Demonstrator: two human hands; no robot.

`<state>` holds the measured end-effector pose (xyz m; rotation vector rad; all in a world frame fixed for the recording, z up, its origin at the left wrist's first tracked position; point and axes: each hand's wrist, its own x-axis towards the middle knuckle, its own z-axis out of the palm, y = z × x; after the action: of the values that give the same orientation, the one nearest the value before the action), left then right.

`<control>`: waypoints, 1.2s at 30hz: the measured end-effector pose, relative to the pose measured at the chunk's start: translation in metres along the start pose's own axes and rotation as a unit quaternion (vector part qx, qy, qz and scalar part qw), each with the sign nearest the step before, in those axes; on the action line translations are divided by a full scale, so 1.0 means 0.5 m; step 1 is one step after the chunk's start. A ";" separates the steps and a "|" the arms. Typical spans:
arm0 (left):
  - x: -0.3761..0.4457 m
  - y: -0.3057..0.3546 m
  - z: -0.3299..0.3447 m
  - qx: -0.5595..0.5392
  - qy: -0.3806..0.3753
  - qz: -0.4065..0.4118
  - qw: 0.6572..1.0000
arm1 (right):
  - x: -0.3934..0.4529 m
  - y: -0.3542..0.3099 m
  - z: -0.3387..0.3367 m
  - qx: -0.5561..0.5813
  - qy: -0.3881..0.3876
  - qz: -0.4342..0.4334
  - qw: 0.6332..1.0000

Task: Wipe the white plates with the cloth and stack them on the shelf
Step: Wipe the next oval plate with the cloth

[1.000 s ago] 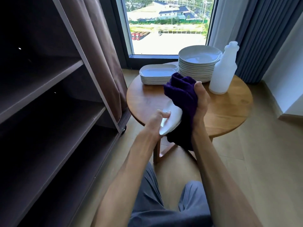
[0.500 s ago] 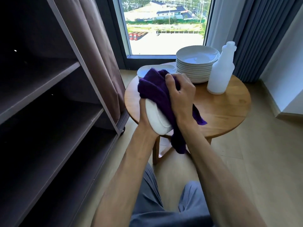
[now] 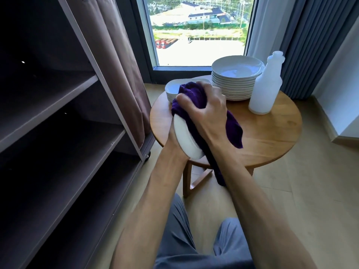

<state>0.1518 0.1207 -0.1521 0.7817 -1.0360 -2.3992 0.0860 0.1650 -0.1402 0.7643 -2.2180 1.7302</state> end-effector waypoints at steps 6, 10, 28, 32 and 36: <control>-0.015 0.021 0.011 -0.053 -0.085 -0.046 0.994 | 0.055 0.008 -0.013 0.067 0.024 0.096 0.993; -0.023 0.054 0.003 0.050 -0.195 0.023 0.979 | 0.102 0.035 -0.021 0.112 0.031 0.173 0.978; 0.009 0.123 0.039 0.175 -0.235 0.163 0.942 | 0.175 0.020 -0.096 0.254 -0.053 0.258 0.931; 0.014 0.089 0.032 0.081 -0.256 0.190 0.944 | 0.130 0.035 -0.104 0.375 -0.074 0.232 0.895; 0.035 0.060 0.016 0.001 -0.245 0.178 0.953 | 0.099 0.036 -0.125 0.425 -0.103 0.217 0.873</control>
<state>0.1380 0.0960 -0.1308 -0.0268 -1.2346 -2.3118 0.0265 0.2148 -0.1143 0.6324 -1.7518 3.0580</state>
